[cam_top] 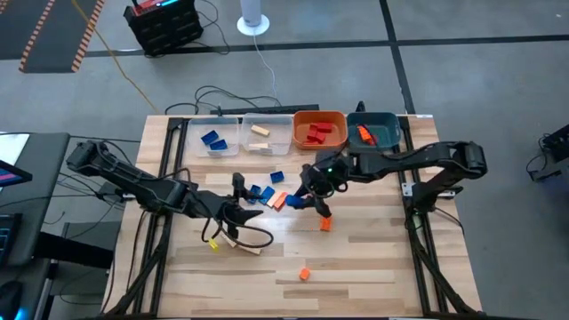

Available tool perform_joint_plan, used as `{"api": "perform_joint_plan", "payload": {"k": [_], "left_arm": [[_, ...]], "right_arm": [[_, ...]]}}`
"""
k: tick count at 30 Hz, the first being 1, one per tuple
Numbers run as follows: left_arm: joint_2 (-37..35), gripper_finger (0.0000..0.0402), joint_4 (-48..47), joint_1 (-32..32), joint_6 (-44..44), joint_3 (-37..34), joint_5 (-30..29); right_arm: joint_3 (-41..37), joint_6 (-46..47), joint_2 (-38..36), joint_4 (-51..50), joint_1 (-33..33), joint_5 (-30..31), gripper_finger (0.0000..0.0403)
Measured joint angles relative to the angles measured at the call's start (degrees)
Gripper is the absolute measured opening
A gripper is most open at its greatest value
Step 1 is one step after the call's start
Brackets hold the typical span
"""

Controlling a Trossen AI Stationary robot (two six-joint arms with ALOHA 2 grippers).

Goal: Sort blocks
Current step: Put the blue game piece into the left transparent bin

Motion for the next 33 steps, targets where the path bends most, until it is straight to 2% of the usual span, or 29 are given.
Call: {"api": "perform_joint_plan", "payload": {"k": [5, 12, 15, 24, 27, 31, 33], "left_arm": [[5.55, 0.0208, 2.68, 0.46, 2.1, 1.24, 0.55], [10.96, 0.0209, 3.91, 0.44, 3.31, 3.6, 1.1], [12.52, 0.0209, 3.99, 0.46, 3.23, 3.87, 3.22], [13.42, 0.0204, 4.16, 1.61, 1.73, 3.89, 3.85], [13.4, 0.0175, 4.41, 1.84, 2.69, 3.89, 3.91], [13.4, 0.0094, 5.13, 1.92, 4.61, 3.89, 3.83], [13.42, 0.0081, 6.05, 1.87, 4.78, 3.87, 3.84]], "right_arm": [[6.48, 1.79, 5.23, -2.03, 1.5, -3.32, 0.0174], [14.09, 1.92, 12.51, -7.55, 1.77, -4.29, 0.0181], [16.28, 1.25, 14.35, -8.04, 1.73, -4.58, 0.0178], [19.72, 0.84, 15.77, -9.0, 2.02, -7.29, 0.018], [19.72, 0.86, 15.56, -9.1, 2.17, -7.5, 0.018], [19.7, 0.92, 15.56, -9.12, 2.52, -7.57, 0.0187], [19.7, 1.04, 15.56, -9.06, 2.52, -7.95, 0.0195]]}}
